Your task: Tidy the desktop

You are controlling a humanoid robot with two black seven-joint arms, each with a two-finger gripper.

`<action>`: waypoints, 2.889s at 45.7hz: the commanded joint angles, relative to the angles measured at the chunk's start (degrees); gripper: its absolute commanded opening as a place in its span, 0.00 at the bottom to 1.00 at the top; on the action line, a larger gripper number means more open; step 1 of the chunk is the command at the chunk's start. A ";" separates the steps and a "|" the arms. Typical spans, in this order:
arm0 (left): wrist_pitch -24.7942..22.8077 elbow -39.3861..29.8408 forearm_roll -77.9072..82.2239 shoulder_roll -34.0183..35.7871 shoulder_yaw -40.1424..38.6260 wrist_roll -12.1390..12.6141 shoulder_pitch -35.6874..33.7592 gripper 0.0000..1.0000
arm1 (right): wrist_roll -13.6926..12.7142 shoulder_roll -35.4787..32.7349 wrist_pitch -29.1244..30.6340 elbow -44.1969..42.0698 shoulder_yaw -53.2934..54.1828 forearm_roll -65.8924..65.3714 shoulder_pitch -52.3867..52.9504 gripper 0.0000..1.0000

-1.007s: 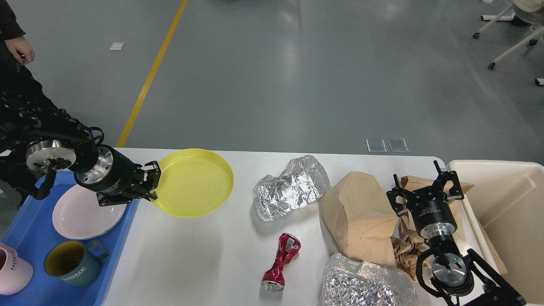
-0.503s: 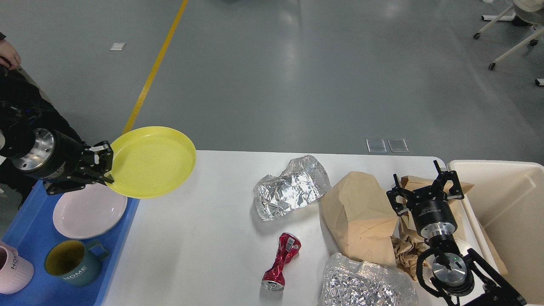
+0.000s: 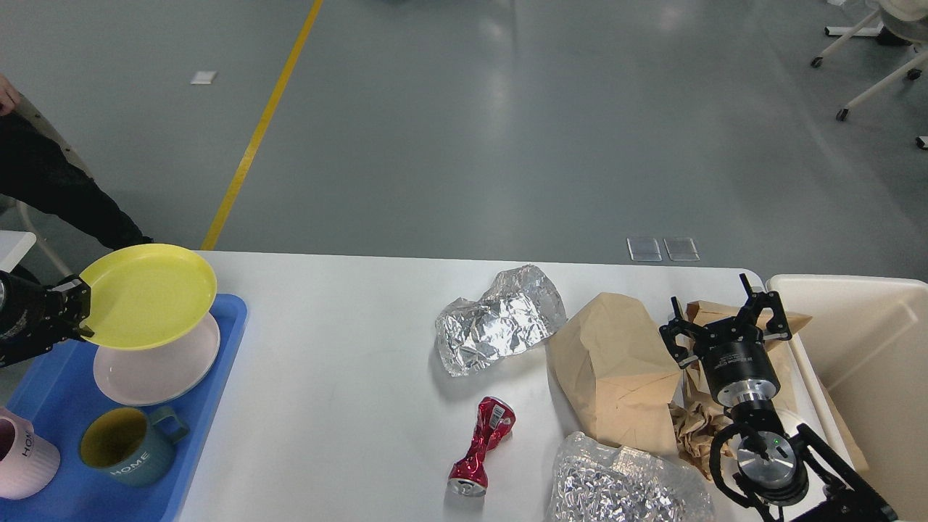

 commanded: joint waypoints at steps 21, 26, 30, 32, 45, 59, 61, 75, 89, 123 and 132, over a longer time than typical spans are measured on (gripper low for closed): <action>1.41 14.71 6.48 -4.54 -17.85 0.55 20.62 0.01 | 0.00 0.02 0.00 0.00 0.00 0.00 0.00 1.00; 2.11 15.15 6.48 -4.71 -17.85 0.37 21.15 0.01 | 0.00 0.02 0.00 0.00 0.00 0.00 0.00 1.00; 3.51 15.24 6.48 -4.71 -17.85 0.29 21.59 0.01 | 0.00 0.02 0.00 0.00 0.00 0.00 0.00 1.00; 4.65 15.32 6.48 -4.71 -17.85 0.11 21.76 0.01 | 0.00 0.02 0.00 0.00 0.00 0.00 0.00 1.00; 7.21 15.50 6.48 -5.86 -18.64 -0.50 22.91 0.18 | 0.00 0.02 0.00 0.00 0.00 0.00 0.00 1.00; 7.47 15.41 6.48 -5.86 -19.87 -0.59 22.91 0.79 | 0.00 0.02 0.00 0.00 0.00 0.00 0.00 1.00; 7.47 15.41 6.48 -5.77 -19.87 -0.42 22.91 0.81 | 0.00 0.02 0.00 -0.09 0.00 0.00 0.00 1.00; 6.16 14.36 6.57 -5.50 -19.87 0.46 22.03 0.90 | 0.00 0.02 0.00 -0.09 0.00 0.00 0.00 1.00; 1.06 9.26 6.48 -0.76 -21.19 -0.59 13.51 0.96 | 0.00 0.02 0.00 -0.09 0.00 0.00 0.00 1.00; -2.28 8.47 6.48 2.58 -72.59 -11.55 22.28 0.96 | 0.00 0.02 0.00 -0.09 0.00 0.00 0.09 1.00; -0.62 -2.77 6.39 3.46 -85.17 -35.03 32.12 0.96 | 0.00 0.02 0.00 -0.09 0.00 0.00 0.09 1.00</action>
